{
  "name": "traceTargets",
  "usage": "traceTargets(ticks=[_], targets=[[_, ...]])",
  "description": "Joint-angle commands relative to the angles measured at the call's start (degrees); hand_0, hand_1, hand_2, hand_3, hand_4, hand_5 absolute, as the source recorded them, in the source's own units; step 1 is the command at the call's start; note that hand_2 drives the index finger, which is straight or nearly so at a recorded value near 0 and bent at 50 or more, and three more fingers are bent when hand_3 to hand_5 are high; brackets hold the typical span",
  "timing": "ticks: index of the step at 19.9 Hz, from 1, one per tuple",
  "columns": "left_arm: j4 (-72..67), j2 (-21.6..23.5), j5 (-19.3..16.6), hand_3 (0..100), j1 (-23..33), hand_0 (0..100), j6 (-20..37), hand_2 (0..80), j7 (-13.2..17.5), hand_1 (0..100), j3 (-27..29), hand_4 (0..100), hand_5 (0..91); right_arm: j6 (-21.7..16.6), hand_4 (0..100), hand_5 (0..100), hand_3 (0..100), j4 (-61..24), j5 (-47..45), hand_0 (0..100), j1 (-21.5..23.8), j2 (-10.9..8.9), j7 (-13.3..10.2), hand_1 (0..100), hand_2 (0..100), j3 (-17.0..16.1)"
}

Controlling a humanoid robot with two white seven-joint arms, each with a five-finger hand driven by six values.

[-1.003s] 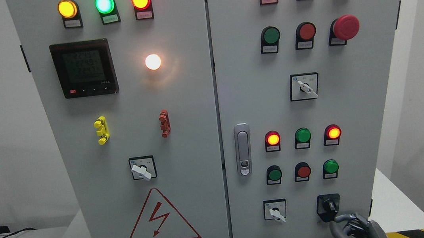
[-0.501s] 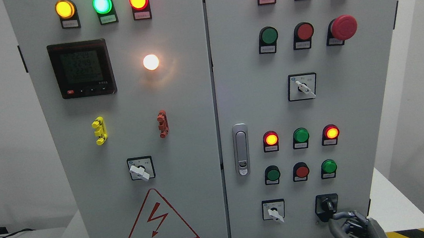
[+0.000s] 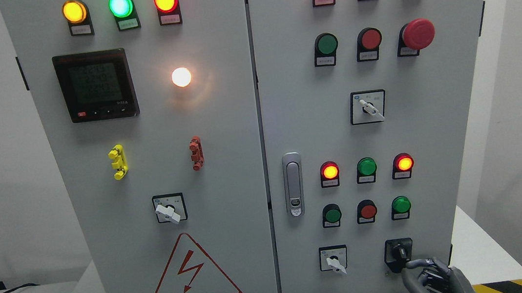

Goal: Trip black knob to open circuit
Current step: 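Close the right hand fingers around the black rotary knob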

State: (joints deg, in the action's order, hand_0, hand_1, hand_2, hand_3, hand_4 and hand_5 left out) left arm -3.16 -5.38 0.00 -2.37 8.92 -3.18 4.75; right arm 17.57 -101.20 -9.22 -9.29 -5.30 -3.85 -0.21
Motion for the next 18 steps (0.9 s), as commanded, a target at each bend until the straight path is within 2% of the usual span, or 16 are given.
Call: traceTargets(ticks=[1, 18], targets=[[0.0, 0.0, -1.8, 0, 0.0, 12, 0.0, 0.0, 0.0, 39, 0.0, 0, 0.0, 0.0, 77, 81, 84, 0.6, 0.0, 45, -0.1, 0.21, 0.1, 78, 48, -0.8], [0.0, 0.0, -1.8, 0, 0.0, 12, 0.0, 0.0, 0.0, 39, 0.0, 0, 0.0, 0.0, 77, 81, 84, 2.4, 0.0, 45, -1.7, 0.21, 0.1, 78, 48, 0.7]])
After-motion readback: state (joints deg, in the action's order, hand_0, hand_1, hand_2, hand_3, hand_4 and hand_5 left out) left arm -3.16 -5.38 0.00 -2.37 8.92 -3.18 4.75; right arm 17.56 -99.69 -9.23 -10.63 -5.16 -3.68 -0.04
